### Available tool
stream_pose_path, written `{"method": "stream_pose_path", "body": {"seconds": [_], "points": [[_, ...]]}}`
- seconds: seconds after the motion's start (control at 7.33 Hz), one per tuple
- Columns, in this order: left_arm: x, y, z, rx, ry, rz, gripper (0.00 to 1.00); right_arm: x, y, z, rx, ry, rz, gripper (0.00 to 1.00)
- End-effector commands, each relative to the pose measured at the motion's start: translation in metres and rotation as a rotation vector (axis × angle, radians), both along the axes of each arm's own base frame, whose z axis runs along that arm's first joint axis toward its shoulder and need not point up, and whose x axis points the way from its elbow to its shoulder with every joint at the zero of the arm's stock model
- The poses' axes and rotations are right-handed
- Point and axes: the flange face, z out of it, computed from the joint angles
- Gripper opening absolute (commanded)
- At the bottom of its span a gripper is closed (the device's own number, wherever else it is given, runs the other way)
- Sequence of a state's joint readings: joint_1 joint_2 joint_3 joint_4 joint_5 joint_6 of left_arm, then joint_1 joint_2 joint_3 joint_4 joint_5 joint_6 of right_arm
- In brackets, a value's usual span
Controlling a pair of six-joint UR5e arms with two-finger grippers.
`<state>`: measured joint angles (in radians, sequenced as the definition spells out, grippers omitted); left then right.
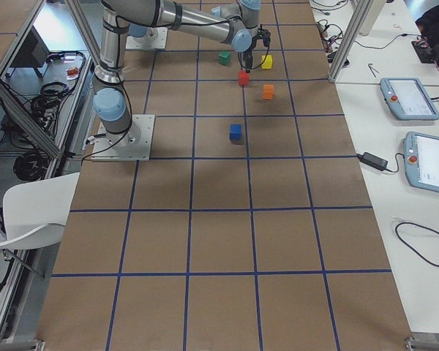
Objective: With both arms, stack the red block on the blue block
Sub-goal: 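Lower the right gripper onto the red cube and close it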
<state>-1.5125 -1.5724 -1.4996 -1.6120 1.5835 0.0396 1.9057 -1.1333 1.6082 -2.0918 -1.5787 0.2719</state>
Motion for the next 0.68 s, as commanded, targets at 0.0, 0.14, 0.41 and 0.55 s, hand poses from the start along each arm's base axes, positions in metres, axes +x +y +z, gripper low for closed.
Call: {"method": "stream_pose_path", "body": {"seconds": [0.0, 0.14, 0.41, 0.55], "points": [[0.000, 0.000, 0.000, -0.001, 0.002, 0.003, 1.00, 0.012, -0.001, -0.027, 0.023, -0.007, 0.011, 1.00], [0.003, -0.002, 0.001, -0.004, 0.002, 0.009, 1.00, 0.015, -0.005, -0.035, 0.006, -0.013, 0.014, 1.00], [0.003, -0.002, 0.003, -0.007, -0.001, 0.007, 1.00, 0.016, -0.007, -0.050, 0.018, -0.009, 0.017, 1.00], [0.004, -0.003, 0.003, -0.007, -0.001, 0.012, 1.00, 0.017, -0.007, -0.059, 0.036, -0.009, 0.014, 1.00]]}}
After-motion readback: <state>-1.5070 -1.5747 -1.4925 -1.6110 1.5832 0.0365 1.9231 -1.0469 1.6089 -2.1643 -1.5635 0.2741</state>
